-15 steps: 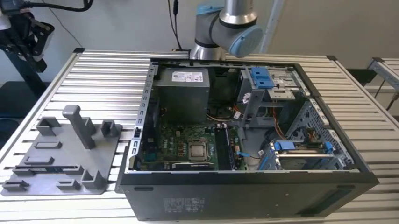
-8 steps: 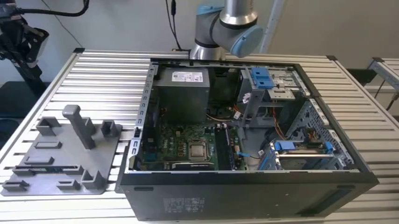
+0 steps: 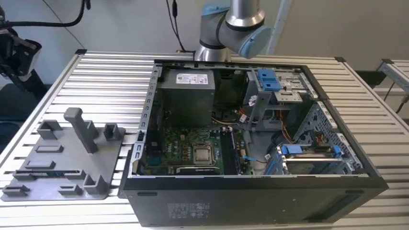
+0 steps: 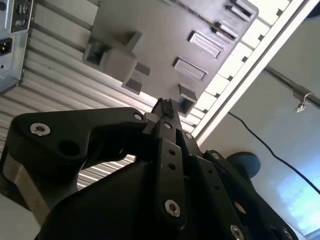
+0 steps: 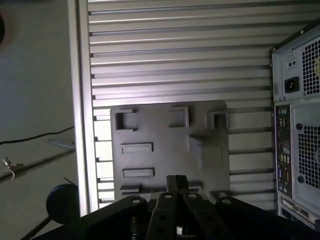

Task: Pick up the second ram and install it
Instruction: 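Reach for the second ram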

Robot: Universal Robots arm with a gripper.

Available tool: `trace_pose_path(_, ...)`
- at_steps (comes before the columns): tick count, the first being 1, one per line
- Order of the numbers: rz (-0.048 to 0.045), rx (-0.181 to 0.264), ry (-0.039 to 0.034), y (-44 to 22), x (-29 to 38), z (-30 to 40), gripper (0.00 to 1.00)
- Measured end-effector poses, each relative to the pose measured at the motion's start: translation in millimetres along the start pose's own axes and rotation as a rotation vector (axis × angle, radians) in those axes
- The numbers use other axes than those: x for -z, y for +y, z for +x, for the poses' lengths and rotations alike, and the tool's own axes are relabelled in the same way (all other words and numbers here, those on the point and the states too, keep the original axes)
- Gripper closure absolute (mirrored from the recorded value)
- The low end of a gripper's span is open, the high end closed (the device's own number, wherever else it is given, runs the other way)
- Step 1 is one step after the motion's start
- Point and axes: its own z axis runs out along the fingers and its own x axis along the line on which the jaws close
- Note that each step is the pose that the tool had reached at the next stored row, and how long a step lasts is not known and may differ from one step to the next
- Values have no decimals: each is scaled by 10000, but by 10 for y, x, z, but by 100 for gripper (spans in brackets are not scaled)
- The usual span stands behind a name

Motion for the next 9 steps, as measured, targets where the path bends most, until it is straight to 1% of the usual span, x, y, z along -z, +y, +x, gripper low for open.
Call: trace_pose_path(9,-6,1,3,-387,-32,28,89)
